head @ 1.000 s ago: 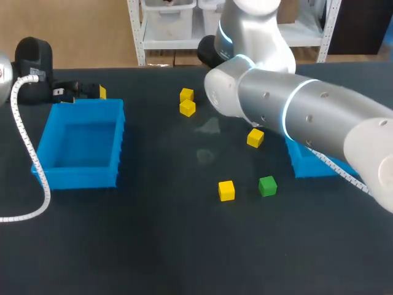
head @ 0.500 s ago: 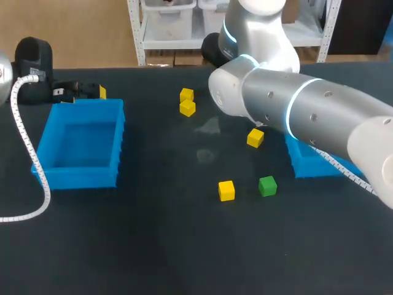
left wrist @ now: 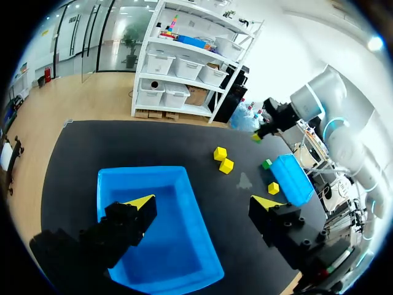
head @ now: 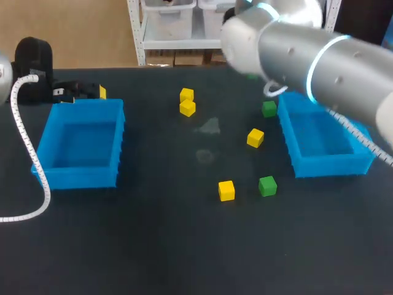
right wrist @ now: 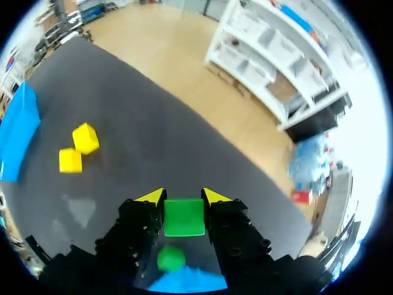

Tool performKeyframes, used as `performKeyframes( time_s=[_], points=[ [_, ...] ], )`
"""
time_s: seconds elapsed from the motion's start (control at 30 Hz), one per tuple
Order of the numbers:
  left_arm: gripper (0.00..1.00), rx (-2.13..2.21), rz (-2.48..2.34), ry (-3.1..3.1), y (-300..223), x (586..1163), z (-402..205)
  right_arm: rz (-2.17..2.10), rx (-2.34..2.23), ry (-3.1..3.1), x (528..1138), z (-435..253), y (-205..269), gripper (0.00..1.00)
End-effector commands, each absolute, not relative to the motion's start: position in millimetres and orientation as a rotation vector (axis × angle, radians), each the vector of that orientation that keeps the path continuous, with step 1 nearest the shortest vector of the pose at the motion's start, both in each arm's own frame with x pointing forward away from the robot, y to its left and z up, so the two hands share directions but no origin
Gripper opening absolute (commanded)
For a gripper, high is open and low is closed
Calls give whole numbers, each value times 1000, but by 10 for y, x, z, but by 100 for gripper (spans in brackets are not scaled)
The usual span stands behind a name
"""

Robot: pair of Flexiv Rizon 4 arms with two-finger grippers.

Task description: Put the green cubes in the right bin and the yellow cubes in the left bin.

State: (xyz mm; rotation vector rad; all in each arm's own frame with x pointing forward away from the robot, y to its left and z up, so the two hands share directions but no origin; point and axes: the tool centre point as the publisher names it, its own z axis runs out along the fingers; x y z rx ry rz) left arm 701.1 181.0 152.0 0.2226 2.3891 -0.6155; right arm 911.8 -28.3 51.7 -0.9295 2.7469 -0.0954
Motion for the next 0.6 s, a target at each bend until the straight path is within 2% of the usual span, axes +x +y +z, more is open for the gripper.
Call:
performKeyframes(
  time_s=[0.03,0.4,0.6],
  points=[
    [100,228,-629,2379,1835,7003,1502,-52,-898,2909,8893,771,-565,0],
    [100,228,-629,2379,1835,7003,1502,-18,-628,2918,8375,903,-1170,0],
    [100,228,-629,2379,1835,7003,1502,-24,-499,2952,8004,750,-1426,0]
  ],
)
